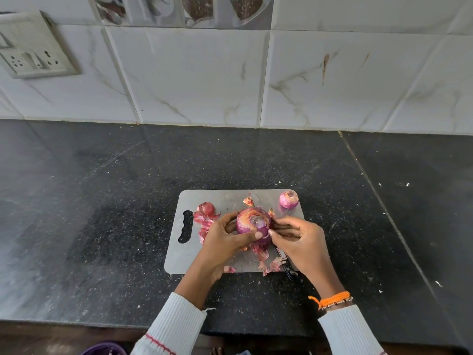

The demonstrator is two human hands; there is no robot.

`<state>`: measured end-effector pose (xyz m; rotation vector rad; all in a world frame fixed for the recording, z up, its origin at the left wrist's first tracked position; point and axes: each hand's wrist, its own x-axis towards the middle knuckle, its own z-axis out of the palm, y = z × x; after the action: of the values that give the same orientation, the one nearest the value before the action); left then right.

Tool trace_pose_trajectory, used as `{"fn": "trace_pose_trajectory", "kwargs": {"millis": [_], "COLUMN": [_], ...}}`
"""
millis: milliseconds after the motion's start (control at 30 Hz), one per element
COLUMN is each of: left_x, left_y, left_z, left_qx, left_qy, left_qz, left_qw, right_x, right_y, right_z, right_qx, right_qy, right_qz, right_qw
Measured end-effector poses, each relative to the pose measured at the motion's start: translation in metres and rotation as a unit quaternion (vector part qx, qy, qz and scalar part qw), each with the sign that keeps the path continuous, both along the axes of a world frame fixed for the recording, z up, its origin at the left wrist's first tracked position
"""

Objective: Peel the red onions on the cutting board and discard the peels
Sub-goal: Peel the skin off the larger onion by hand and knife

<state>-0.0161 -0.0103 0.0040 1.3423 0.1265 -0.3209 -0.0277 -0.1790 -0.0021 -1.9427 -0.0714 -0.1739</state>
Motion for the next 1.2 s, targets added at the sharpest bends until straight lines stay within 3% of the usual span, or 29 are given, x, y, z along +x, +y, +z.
{"fn": "trace_pose_trajectory", "kwargs": {"millis": [500, 900, 1200], "left_x": [0.001, 0.000, -0.005], "left_y": [-0.006, -0.005, -0.012], "left_z": [-0.001, 0.006, 0.002], "left_qx": [0.053, -0.031, -0.036], "left_qy": [-0.048, 0.010, 0.038], "left_qz": [0.001, -0.004, 0.046], "left_qw": [0.997, 0.999, 0.998], "right_x": [0.002, -0.001, -0.001], "right_y": [0.013, 0.009, 0.019], "right_z": [-0.002, 0.008, 0.001], "right_qx": [-0.040, 0.075, -0.040], "right_qy": [-0.015, -0.017, -0.112], "right_qz": [-0.080, -0.054, -0.070], "right_qw": [0.996, 0.996, 0.990]}}
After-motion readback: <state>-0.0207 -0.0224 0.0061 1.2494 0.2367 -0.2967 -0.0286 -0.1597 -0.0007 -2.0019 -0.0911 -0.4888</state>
